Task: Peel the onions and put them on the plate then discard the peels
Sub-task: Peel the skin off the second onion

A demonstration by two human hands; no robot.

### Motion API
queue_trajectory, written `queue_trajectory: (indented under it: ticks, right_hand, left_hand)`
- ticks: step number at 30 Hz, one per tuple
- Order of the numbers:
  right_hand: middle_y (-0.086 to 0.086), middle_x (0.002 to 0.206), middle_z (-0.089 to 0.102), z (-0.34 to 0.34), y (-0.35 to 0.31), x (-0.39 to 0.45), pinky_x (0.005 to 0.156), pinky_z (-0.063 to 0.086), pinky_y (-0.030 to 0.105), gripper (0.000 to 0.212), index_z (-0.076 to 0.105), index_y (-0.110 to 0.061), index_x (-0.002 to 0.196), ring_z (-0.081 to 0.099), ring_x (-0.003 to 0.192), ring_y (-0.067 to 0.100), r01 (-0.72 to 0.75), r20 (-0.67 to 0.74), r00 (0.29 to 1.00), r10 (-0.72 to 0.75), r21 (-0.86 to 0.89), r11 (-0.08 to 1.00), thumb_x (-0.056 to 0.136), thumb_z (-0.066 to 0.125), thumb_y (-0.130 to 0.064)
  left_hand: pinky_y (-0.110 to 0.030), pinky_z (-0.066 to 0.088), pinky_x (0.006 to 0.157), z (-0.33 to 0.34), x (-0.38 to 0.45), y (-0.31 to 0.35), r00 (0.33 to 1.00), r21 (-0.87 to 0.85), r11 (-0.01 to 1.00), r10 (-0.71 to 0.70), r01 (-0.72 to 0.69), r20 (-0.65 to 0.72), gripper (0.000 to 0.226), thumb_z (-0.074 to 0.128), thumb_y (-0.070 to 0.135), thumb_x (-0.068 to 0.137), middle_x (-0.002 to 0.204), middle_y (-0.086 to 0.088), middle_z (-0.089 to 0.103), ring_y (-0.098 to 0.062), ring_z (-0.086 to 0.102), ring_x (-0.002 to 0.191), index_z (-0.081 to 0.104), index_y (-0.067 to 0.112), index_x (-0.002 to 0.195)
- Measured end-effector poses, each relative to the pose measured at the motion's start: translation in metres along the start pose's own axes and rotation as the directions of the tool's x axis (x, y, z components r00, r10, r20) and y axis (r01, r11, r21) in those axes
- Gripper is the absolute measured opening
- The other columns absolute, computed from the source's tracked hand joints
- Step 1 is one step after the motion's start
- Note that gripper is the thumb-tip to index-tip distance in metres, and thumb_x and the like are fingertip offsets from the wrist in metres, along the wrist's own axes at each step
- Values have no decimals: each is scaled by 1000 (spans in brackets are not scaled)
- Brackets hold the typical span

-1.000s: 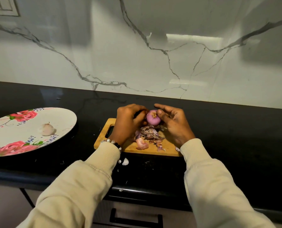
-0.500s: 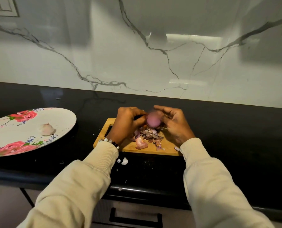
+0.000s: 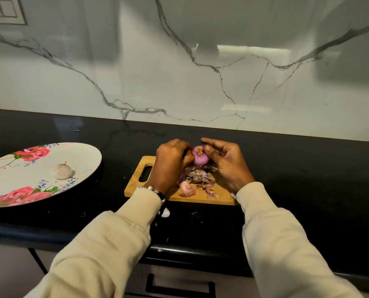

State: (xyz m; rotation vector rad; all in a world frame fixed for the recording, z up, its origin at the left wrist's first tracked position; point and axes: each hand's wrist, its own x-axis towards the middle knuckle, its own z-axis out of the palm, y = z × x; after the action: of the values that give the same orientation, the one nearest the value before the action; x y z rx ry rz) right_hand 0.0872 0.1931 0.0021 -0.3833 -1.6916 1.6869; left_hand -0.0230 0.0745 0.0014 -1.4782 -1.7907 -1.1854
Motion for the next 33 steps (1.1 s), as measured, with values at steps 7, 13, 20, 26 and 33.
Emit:
queue_trajectory:
  ticks: [7, 13, 20, 26, 33]
  right_hand:
    - [21, 118, 68, 1, -1, -2, 97, 53, 49, 33, 61, -3, 127, 66, 111, 34, 2, -7, 1000, -2, -6, 1000, 95, 58, 0]
    - [20, 118, 68, 0, -6, -1, 99, 50, 57, 34, 61, -2, 128, 66, 112, 35, 5, -58, 998, 0, 97, 995, 94, 58, 0]
    - [21, 117, 69, -1, -5, 2, 101, 48, 58, 33, 61, -5, 126, 65, 113, 37, 9, -56, 998, -2, 117, 993, 95, 56, 1]
    - [20, 118, 69, -1, -5, 2, 101, 47, 60, 32, 62, -8, 126, 65, 113, 35, 14, -46, 999, -10, 102, 995, 95, 56, 1]
    - [22, 120, 67, 0, -7, -2, 103, 45, 60, 32, 62, -12, 126, 63, 116, 39, 5, 3, 1000, -6, 144, 990, 96, 56, -1]
  left_hand:
    - [-43, 55, 71, 1, 2, 5, 964, -158, 952, -262, 264, 31, 10, 68, 3, 82, 82, -9, 69, -22, 65, 75, 72, 4, 91]
    - [-59, 57, 67, 2, 3, 8, 807, -606, 573, -550, 552, 216, 12, 55, 7, 96, 72, -17, 67, -32, 62, 61, 66, 6, 92]
    - [-35, 60, 71, -4, 3, 17, 814, -639, 526, -492, 561, 310, 24, 71, 11, 86, 92, -10, 74, -21, 73, 81, 70, 4, 110]
    - [-35, 60, 66, -5, 3, 18, 807, -642, 522, -516, 561, 286, 12, 64, 6, 91, 82, -20, 72, -26, 68, 68, 72, -2, 96]
    - [-48, 56, 62, 0, 3, 13, 820, -578, 603, -523, 549, 234, 17, 55, 11, 99, 76, -24, 65, -22, 59, 61, 67, 4, 89]
